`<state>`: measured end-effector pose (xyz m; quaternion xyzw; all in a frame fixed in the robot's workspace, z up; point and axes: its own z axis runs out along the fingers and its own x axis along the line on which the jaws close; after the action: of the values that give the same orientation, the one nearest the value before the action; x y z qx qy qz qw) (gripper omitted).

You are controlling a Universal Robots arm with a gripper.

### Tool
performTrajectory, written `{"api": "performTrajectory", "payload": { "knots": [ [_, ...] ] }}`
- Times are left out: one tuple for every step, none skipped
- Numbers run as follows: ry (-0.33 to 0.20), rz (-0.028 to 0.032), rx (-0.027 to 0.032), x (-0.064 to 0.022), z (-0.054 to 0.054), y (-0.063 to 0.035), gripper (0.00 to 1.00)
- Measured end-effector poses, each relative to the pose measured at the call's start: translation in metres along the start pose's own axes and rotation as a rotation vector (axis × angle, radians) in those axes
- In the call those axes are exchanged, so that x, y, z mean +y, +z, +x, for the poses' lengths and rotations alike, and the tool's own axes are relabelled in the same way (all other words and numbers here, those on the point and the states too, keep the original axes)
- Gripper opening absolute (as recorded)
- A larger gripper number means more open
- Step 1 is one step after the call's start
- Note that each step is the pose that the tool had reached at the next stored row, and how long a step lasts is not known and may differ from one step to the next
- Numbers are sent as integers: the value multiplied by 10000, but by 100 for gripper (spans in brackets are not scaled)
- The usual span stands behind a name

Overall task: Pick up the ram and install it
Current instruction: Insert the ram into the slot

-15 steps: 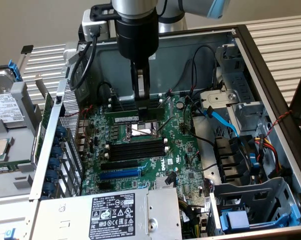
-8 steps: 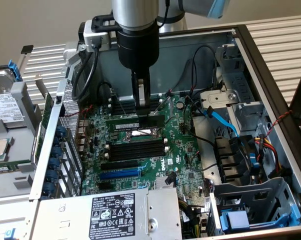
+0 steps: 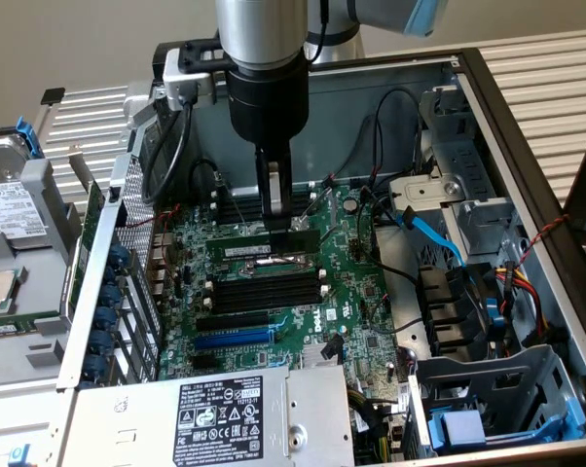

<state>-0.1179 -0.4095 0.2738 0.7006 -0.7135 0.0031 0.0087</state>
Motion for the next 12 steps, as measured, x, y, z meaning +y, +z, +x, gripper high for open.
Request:
{"api": "performTrajectory", "payload": {
  "knots": [
    [0, 0, -1, 0, 0, 9, 13],
    [-2, 1, -1, 1, 0, 17, 13],
    [-7, 0, 0, 1, 0, 22, 13],
    [-14, -1, 1, 2, 3, 25, 13],
    [-23, -1, 2, 1, 7, 28, 13],
    [-34, 0, 0, 1, 15, 32, 13],
    [-51, -4, 1, 1, 26, 33, 13],
    [-72, -4, 0, 0, 37, 34, 13],
    [-83, -5, 0, 0, 41, 36, 13],
    [-87, -5, 0, 0, 46, 37, 13],
    [-86, -4, -2, 0, 47, 41, 13],
    [-86, -5, -1, 0, 47, 49, 13]
  ]
}}
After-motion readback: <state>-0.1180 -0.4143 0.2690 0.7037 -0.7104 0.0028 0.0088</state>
